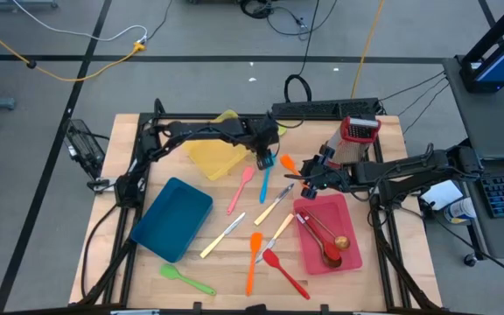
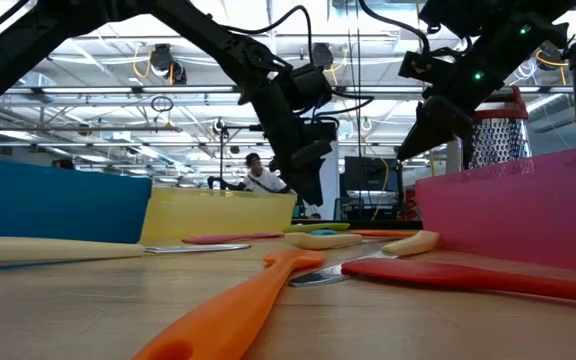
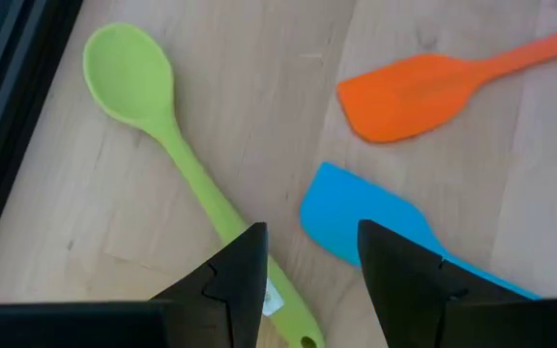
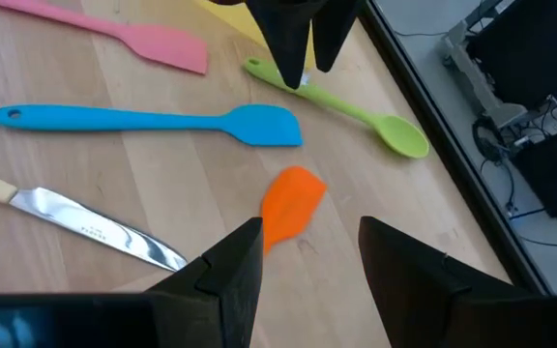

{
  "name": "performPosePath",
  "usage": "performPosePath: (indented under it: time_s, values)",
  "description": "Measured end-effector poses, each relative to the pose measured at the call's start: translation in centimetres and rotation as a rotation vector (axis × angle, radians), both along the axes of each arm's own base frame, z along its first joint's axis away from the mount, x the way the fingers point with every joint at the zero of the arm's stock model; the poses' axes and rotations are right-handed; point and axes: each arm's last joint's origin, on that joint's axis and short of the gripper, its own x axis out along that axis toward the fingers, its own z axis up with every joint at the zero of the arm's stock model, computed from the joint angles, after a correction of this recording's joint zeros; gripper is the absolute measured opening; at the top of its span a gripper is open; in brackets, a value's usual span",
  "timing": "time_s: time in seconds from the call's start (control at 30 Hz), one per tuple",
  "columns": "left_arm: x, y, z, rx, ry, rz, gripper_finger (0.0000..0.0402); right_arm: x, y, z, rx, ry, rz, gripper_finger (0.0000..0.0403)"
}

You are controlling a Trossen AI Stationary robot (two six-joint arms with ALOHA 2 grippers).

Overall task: Pick & Place Kitchen Items
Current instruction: Put the light green serving spoon into the pink bin

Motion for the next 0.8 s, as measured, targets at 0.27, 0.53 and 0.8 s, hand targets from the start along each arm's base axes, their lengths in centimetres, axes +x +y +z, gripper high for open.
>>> performPosePath:
  time_s: [0.27, 0.53, 0.8]
  values:
    - [-1.5, 1.1, -0.5, 0.002, 0.119, 0.084, 0.0168, 0.3, -0.1, 0.3, -0.014, -0.039, 0.011, 0.0165]
    - [-2.5, 0.9, -0.7, 0.107, 0.260, 0.216, 0.0168, 2.1, -0.8, 1.4, 0.018, -0.156, 0.344, 0.0164]
    - [-3.3, -2.0, 3.2, 0.111, 0.250, 0.189, 0.0168, 3.3, -4.4, 0.5, 0.050, -0.152, 0.437, 0.0164]
